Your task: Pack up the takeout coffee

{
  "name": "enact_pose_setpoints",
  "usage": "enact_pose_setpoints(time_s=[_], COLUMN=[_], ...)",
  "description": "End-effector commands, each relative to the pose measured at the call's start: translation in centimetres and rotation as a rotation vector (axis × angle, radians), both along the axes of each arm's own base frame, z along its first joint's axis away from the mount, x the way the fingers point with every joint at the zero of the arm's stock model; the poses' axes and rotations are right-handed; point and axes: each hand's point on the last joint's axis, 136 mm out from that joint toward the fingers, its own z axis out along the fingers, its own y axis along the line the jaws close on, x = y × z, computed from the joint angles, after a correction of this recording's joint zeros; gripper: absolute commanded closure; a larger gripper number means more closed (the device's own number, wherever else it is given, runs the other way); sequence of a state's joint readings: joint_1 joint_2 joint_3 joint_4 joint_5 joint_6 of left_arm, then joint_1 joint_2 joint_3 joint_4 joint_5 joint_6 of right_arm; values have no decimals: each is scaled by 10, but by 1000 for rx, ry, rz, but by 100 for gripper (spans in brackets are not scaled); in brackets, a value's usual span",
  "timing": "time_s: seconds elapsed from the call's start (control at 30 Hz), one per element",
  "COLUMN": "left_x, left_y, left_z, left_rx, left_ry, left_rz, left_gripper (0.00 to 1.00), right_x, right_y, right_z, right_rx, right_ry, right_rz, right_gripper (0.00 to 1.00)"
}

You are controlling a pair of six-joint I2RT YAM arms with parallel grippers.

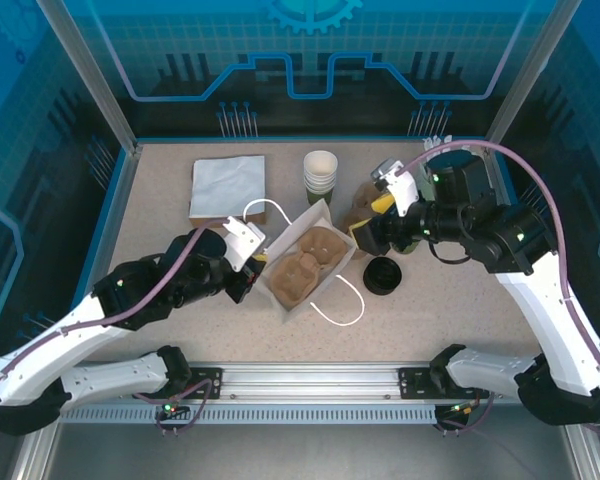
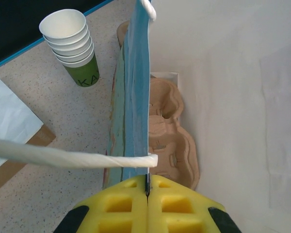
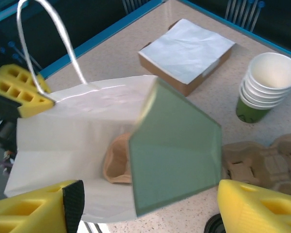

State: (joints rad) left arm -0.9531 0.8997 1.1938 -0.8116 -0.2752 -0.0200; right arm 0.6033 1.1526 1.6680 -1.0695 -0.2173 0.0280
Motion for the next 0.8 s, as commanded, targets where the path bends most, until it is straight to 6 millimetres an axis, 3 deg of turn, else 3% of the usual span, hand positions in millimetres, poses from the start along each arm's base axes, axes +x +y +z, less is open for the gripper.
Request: enact_pose_setpoints(time_s=[0.0, 0.2, 0.53, 0.77], left_x=[-1, 2, 10, 17], left_y=[-5, -15, -30, -29], left_z=[18, 22, 23, 22], left_rx=[-47, -85, -159, -242], left_ry=[0, 81, 192, 277], left_rz=[-4, 37, 108, 181], left_gripper=[99, 99, 100, 100], right_x=[-11, -19, -1, 4], right_y=[14, 32, 59, 74], right_z=[0, -1, -40, -56], right_rx=[-13, -53, -215, -290], right_ry=[-2, 3, 173, 235], right_rz=[64, 99, 65, 77], right_gripper=[27, 34, 59, 66])
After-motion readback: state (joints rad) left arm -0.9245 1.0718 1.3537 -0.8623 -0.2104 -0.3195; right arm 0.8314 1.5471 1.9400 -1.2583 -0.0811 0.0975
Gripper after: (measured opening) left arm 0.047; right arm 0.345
